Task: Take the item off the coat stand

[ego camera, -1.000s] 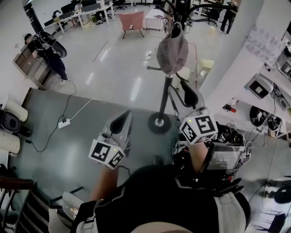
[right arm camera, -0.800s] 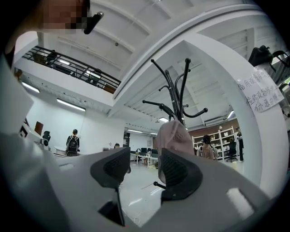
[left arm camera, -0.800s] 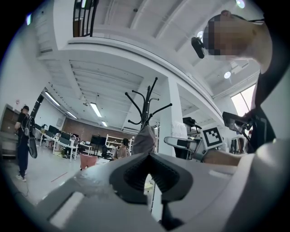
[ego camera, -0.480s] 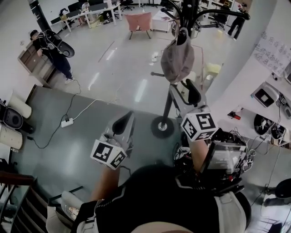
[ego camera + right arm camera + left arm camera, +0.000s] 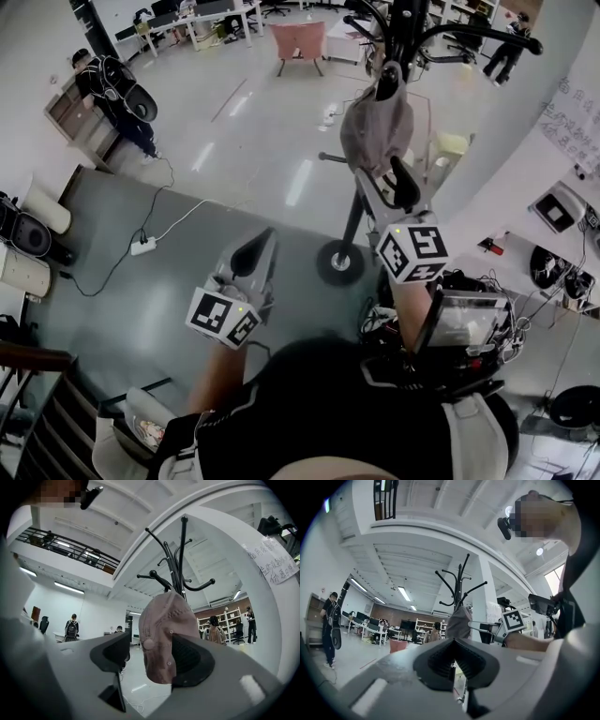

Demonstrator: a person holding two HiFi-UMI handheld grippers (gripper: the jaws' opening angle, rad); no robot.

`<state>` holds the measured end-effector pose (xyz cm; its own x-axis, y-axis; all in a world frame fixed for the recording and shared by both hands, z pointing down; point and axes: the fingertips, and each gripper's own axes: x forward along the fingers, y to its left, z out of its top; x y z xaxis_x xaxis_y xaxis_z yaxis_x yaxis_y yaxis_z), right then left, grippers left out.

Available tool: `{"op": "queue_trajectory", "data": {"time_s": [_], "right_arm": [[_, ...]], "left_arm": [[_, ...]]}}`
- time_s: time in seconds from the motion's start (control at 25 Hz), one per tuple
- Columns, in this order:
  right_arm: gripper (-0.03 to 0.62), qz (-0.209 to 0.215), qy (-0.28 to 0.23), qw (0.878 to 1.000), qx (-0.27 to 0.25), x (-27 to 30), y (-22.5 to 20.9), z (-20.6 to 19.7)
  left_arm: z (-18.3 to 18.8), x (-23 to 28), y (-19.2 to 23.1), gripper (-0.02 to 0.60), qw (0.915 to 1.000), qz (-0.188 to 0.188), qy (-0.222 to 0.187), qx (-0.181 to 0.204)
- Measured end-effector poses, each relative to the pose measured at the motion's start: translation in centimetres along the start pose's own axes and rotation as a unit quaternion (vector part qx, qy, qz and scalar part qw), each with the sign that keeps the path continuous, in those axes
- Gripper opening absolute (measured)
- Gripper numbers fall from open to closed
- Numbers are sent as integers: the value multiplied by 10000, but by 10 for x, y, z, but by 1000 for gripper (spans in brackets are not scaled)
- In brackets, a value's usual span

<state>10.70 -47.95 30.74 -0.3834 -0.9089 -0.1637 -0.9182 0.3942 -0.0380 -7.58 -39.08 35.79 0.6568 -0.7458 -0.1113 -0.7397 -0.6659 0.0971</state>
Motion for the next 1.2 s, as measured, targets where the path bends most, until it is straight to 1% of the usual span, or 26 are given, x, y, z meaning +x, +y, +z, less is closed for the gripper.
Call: {"op": "queue_trajectory", "data": {"time_s": [0.36,0.44,0.6,0.64,0.72,0.8,0.88,1.12,1.2], "right_arm": [[288,11,55,10000,-29,24,-5,-7],[263,0,30,10000,-44,27,-6,-6],[261,-46,16,9999,-129,35,-11,-5],[252,-59,18,9999,-133,36,-12,-6],[193,-85,-10,9999,-109,37,-13,-5],[168,-99,-49,9999,-82,38,-13,-3],[127,-100,-62,9999,-61,37,-12,-3],[108,-182,-155,9997,-88,33,-12,6],[77,-170,-180,9997,-80,33,-12,10]], "left_arm": [[-2,-1,13,17,9999,169,21,-10],[-4,-2,14,18,9998,183,31,-19],[-7,-2,13,18,9998,205,67,-21],[-8,-3,13,18,9997,223,76,-27],[-9,-5,15,18,9996,269,93,-30],[-8,-8,17,18,9995,307,103,-21],[-7,-11,17,18,9994,338,107,-14],[-3,-17,14,18,9992,384,102,-8],[-2,-18,12,18,9992,382,108,1]]}}
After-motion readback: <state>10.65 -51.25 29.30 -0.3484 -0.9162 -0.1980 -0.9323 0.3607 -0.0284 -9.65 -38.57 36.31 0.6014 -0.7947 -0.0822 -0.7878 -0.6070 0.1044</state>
